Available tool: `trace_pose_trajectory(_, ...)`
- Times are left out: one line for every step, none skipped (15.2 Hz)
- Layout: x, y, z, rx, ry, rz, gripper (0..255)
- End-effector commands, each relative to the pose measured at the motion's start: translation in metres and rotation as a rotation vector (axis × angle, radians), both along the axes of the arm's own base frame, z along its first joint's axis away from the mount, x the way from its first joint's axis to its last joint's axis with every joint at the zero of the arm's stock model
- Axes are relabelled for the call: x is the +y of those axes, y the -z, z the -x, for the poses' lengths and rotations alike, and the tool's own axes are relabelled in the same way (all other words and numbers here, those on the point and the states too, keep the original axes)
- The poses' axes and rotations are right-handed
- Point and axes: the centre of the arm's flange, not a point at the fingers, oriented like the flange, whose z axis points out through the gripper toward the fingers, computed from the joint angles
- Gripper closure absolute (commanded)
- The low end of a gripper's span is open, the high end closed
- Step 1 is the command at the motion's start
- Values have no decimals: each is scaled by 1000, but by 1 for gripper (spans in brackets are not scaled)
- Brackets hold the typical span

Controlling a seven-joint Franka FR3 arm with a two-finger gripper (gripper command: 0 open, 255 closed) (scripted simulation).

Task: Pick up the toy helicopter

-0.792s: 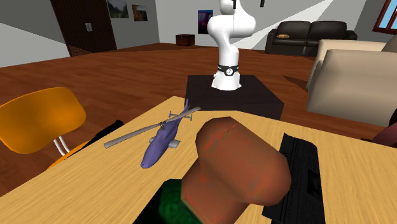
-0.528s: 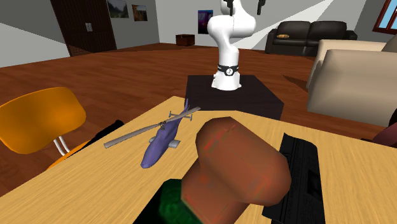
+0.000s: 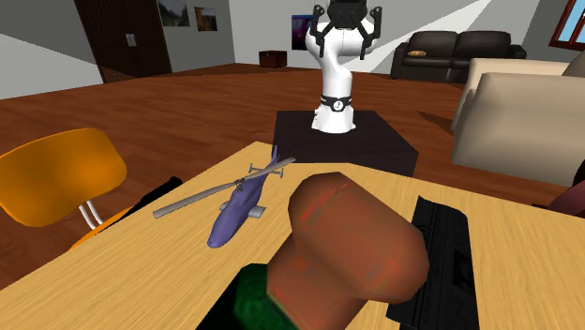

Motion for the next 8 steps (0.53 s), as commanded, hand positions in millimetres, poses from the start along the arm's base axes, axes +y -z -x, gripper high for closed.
trace_pose_trajectory(-12, 22, -12, -1, 19, 20, 0)
trace_pose_trajectory(-18, 31, -18, 0, 29, 30, 0)
trace_pose_trajectory(-24, 41, -24, 0, 38, 40, 0)
trace_pose_trajectory(-30, 50, -29, 0, 48, 49, 0)
trace_pose_trajectory(-36, 60, -35, 1, 58, 59, 0)
trace_pose_trajectory(-43, 69, -41, 1, 68, 69, 0)
trace_pose_trajectory(-49, 78, -46, 2, 77, 78, 0)
trace_pose_trajectory(-56, 87, -52, 2, 87, 88, 0)
